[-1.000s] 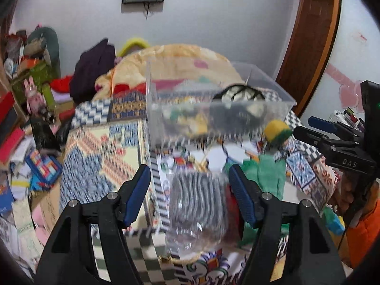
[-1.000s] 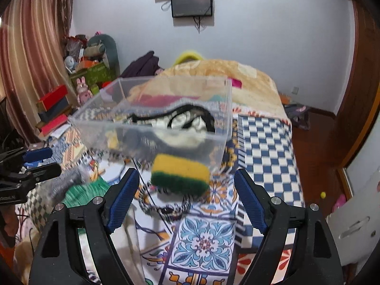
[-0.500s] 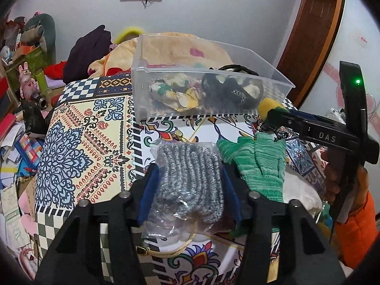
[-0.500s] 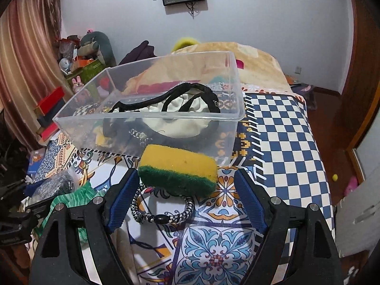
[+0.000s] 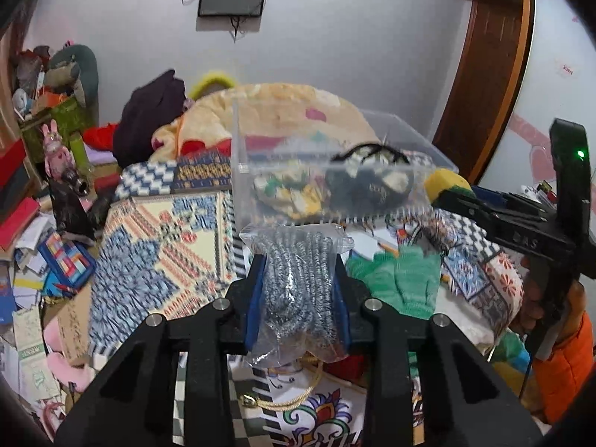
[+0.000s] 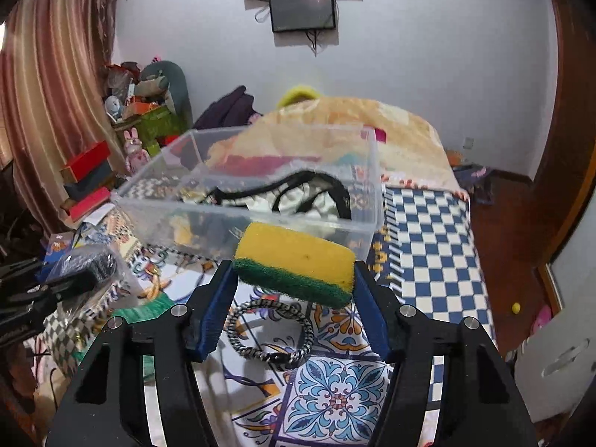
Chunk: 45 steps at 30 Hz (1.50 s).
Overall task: Organize soft objects
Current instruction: 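Carry the gray bundle and sponge over the box and open both grippers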
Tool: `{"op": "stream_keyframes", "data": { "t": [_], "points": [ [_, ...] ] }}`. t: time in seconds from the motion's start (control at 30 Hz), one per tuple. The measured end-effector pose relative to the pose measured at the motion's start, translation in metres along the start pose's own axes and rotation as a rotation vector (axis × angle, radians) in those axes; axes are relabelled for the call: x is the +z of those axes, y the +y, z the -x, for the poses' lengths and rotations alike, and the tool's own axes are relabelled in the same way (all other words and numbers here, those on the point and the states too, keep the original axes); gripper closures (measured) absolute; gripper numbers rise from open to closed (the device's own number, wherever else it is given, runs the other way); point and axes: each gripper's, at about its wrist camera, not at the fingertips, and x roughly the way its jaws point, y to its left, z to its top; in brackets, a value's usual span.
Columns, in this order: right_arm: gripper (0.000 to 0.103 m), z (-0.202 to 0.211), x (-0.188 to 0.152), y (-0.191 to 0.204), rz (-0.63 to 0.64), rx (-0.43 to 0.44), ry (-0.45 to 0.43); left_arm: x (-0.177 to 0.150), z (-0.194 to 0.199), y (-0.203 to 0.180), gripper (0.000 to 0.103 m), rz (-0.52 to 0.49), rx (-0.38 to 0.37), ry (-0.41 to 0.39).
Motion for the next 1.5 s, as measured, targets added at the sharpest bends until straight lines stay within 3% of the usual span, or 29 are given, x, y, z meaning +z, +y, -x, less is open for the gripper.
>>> {"op": "stream_keyframes", "data": {
  "t": [0.37,0.67,1.0,1.27,1.5],
  "points": [
    [0.044,0.030,0.029,0.008,0.020,0.017,-0.130,0.052,0.017,-0.005,0.071,-0.004,0.015,-0.149],
    [0.043,0.018,0.049,0.010,0.016,0.020,-0.162,0.092,0.011,-0.004,0.070,0.015,0.024,-0.225],
    [0.043,-0.021,0.049,0.006,-0.020,0.017,-0.086,0.105,-0.039,0.000,0.070,0.038,0.010,-0.141],
    [0.043,-0.045,0.044,0.004,-0.037,0.011,-0.004,0.101,-0.083,-0.011,0.070,-0.029,0.049,-0.044],
    [0.043,-0.051,0.041,0.009,-0.010,0.004,0.020,0.097,-0.099,-0.014,0.070,-0.043,0.042,0.004]
  ]
}}
